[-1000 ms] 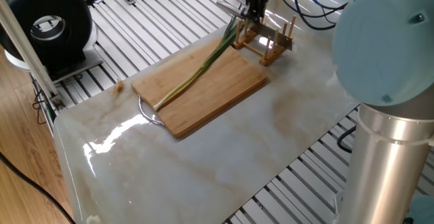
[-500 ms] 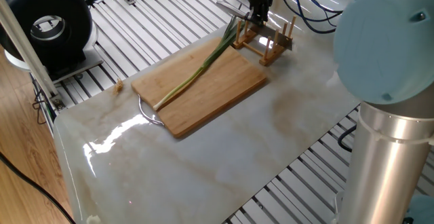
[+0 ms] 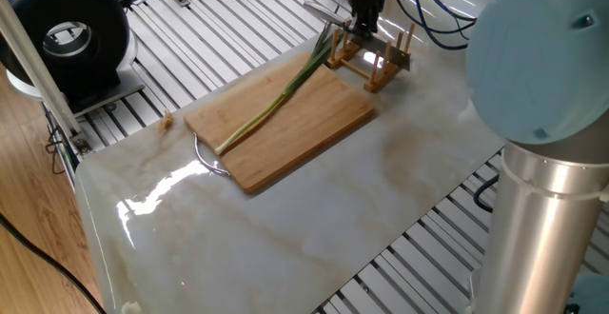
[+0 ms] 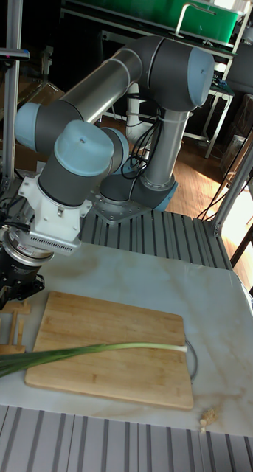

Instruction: Chop the green garlic

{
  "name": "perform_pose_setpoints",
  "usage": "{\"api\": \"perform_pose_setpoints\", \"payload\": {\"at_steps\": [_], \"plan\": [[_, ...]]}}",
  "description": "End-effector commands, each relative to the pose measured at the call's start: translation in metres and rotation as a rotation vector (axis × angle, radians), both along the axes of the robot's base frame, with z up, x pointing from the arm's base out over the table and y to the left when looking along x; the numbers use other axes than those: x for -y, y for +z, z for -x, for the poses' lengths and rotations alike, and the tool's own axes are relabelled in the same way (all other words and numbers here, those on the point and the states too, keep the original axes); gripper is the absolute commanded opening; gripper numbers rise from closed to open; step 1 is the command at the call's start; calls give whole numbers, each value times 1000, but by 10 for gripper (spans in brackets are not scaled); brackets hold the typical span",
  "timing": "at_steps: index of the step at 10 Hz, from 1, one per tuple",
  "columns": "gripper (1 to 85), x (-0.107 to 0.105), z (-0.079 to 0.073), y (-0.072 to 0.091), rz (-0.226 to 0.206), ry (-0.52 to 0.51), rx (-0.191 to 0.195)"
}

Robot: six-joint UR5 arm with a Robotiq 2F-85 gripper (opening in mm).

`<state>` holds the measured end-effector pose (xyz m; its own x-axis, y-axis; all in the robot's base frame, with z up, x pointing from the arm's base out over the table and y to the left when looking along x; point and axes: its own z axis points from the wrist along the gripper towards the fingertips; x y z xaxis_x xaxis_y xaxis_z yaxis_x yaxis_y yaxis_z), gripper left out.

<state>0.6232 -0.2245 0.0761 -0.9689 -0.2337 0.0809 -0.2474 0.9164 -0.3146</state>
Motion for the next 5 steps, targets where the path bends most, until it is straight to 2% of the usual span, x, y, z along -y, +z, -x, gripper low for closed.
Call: {"api": "perform_pose_setpoints", "payload": {"at_steps": [1,5], "plan": [[267,1,1,-7,-3,-17,-1],[260,5,2,-13,4,-30,9]]}}
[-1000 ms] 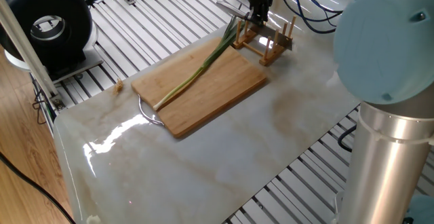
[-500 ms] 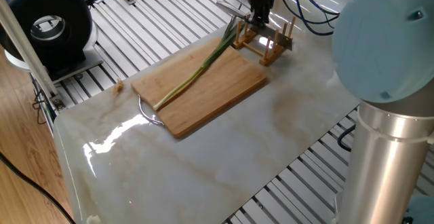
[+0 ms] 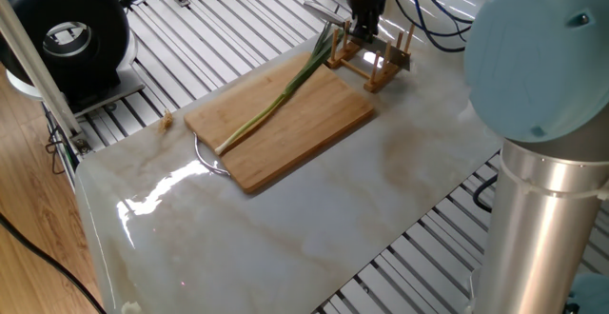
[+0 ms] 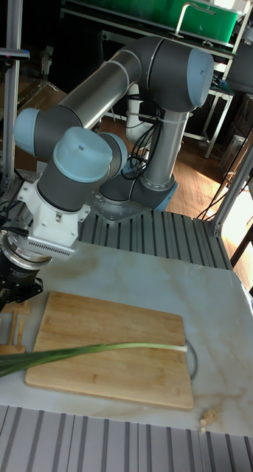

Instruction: Chop the green garlic

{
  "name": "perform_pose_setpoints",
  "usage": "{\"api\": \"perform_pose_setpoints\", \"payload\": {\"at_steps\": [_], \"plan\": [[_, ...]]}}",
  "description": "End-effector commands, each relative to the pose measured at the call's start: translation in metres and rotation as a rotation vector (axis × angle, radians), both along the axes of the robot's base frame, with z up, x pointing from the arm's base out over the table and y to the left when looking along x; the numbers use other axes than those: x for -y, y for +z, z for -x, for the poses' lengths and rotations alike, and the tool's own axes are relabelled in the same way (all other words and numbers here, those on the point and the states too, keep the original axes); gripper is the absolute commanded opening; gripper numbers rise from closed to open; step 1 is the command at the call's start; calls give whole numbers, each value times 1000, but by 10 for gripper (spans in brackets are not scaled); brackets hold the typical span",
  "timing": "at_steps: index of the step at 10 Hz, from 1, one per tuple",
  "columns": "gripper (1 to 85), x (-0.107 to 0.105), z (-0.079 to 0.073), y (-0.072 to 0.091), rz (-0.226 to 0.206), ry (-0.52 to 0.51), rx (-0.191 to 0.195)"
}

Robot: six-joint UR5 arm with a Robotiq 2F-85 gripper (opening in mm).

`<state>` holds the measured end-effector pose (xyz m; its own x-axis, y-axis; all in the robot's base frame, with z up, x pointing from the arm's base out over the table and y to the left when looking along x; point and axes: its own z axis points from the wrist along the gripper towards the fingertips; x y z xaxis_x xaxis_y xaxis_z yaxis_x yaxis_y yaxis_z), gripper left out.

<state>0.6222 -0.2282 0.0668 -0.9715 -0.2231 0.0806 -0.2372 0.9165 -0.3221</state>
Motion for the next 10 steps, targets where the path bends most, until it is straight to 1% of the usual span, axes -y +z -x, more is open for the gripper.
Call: {"api": "perform_pose_setpoints", "payload": {"at_steps": [1,3,6,7,10], "plan": [[257,1,1,-5,-5,-25,7],[257,-2,0,-7,-17,-23,8],[243,-1,1,-8,-17,-44,15],[243,0,5,-8,-10,-48,4],[243,-3,5,-12,-23,-52,6]]}}
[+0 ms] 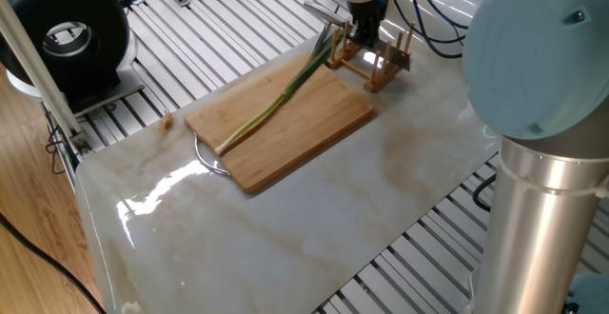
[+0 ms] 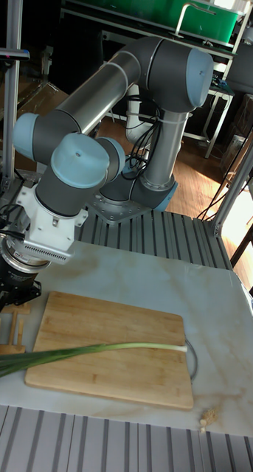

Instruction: Chop the green garlic

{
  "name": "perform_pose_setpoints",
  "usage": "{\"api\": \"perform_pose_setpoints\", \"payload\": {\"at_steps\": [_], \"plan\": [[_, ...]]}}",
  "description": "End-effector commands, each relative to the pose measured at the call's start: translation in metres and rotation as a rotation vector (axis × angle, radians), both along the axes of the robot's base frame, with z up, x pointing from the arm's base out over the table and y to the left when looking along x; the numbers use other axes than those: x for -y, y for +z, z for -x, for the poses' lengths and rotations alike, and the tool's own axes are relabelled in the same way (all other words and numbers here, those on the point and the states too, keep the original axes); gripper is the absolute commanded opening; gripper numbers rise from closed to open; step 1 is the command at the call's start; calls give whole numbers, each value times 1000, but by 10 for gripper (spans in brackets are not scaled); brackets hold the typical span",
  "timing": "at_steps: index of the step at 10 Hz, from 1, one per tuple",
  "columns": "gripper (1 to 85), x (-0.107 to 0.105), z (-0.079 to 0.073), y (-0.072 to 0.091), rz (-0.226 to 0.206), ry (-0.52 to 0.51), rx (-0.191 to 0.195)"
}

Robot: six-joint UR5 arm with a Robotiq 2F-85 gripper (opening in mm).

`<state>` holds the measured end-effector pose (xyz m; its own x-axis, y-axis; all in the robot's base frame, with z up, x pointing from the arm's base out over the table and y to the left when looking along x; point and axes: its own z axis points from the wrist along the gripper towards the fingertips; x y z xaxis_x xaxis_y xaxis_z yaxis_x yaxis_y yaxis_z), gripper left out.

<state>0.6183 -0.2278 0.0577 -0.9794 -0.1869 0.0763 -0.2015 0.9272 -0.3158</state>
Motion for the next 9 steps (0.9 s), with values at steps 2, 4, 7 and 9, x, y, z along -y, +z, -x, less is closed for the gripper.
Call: {"api": "perform_pose_setpoints", "payload": {"at_steps": [2,4,7,9], "plan": [[243,-1,2,-3,-14,-14,5],[240,-1,1,-3,-12,-13,10],[237,-1,0,-3,-17,-7,16],[237,-1,-1,-4,-17,-4,20]]}}
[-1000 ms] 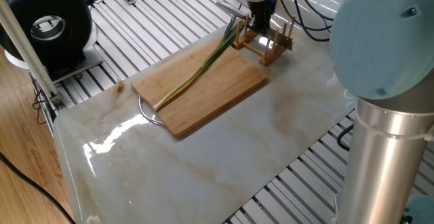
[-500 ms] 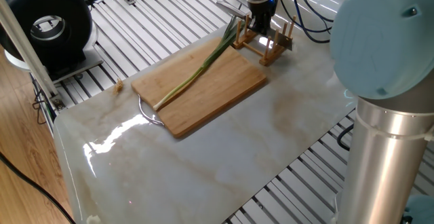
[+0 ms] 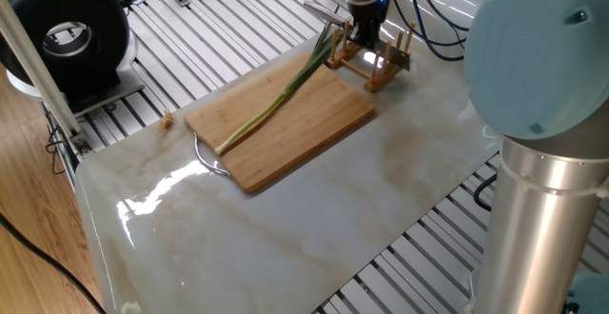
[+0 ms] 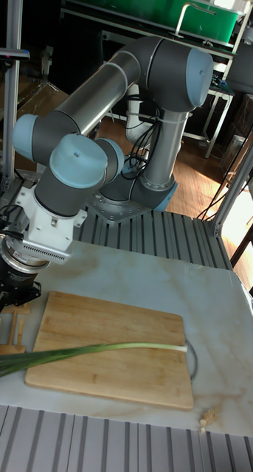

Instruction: Chop the green garlic

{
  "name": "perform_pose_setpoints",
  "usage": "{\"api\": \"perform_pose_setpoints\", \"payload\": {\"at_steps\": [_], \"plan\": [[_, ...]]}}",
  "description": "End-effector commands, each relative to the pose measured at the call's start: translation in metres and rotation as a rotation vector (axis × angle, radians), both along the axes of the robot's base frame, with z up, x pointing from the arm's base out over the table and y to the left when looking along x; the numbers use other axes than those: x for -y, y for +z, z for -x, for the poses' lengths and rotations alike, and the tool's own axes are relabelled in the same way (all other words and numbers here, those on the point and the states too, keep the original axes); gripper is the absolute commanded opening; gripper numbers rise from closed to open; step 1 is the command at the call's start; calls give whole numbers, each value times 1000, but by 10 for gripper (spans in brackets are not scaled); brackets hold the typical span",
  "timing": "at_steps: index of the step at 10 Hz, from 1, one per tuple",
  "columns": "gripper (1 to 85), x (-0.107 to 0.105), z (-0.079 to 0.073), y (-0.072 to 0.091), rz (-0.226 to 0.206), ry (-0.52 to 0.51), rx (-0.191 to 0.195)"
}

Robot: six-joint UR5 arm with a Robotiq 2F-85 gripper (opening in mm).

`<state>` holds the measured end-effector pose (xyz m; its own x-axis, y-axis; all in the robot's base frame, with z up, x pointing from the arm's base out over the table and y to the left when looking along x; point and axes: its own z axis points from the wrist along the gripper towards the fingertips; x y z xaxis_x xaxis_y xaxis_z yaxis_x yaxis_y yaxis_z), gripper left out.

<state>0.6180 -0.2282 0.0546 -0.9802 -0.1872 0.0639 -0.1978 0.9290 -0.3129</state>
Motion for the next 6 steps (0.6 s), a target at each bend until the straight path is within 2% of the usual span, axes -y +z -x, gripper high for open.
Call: {"api": "perform_pose_setpoints", "payload": {"at_steps": [1,6], "plan": [[233,-1,-1,0,-11,-3,8],[200,0,0,-1,-7,-2,6]]}}
